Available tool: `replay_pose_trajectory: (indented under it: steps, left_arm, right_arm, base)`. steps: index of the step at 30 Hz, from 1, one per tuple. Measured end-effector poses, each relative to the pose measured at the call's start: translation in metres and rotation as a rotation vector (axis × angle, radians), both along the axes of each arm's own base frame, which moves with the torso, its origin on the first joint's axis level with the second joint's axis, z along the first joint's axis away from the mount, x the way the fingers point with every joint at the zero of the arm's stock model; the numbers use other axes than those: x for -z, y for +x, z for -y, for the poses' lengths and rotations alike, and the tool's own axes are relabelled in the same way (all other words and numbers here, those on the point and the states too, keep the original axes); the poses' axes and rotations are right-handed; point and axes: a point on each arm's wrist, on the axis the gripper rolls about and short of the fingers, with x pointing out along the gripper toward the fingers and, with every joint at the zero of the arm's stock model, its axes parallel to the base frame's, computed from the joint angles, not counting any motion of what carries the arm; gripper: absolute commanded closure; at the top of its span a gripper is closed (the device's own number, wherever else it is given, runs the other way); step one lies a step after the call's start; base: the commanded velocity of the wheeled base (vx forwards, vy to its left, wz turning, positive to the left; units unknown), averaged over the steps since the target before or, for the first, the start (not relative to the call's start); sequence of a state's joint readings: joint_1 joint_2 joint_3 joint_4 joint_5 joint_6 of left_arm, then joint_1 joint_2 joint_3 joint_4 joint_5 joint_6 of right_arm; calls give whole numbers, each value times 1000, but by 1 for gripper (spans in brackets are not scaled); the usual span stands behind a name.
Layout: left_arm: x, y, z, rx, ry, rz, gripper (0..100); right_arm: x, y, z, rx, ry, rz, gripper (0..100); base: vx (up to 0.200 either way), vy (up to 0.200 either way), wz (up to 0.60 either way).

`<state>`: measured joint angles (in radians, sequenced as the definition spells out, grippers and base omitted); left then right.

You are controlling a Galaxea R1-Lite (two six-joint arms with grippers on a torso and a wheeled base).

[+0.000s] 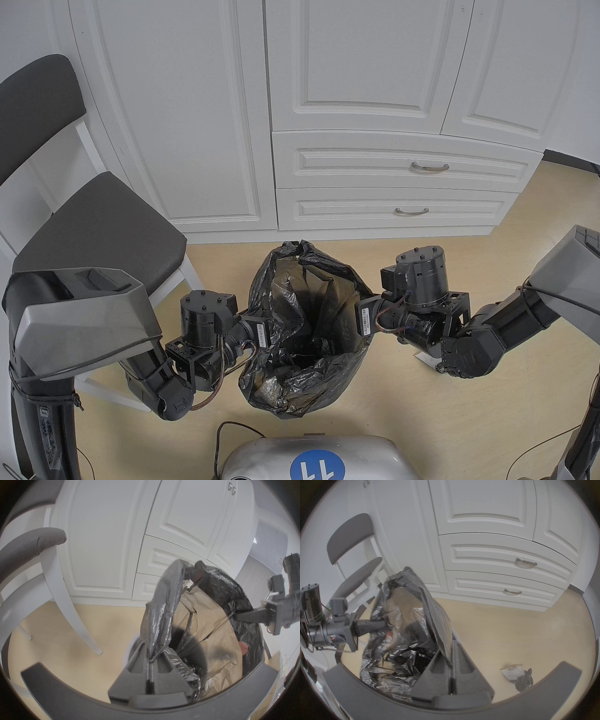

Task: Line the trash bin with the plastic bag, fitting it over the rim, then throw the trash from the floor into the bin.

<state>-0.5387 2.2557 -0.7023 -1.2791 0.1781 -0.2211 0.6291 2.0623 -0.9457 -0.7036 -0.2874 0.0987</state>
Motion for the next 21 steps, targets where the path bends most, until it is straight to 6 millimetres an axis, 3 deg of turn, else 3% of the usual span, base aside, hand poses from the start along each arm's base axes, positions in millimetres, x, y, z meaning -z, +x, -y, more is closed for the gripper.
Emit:
replay_pose_trajectory:
  steps: [10, 21]
  left_arm:
    - [-4, 12, -14, -43, -3, 6, 100]
    - [-2, 15, -23, -45, 85, 16, 100]
  right_arm:
    - [10, 34, 14, 73, 14, 12, 100]
    - [33, 67, 13, 127, 55, -2, 100]
  base:
    - [0, 0, 0]
    - [0, 0, 0]
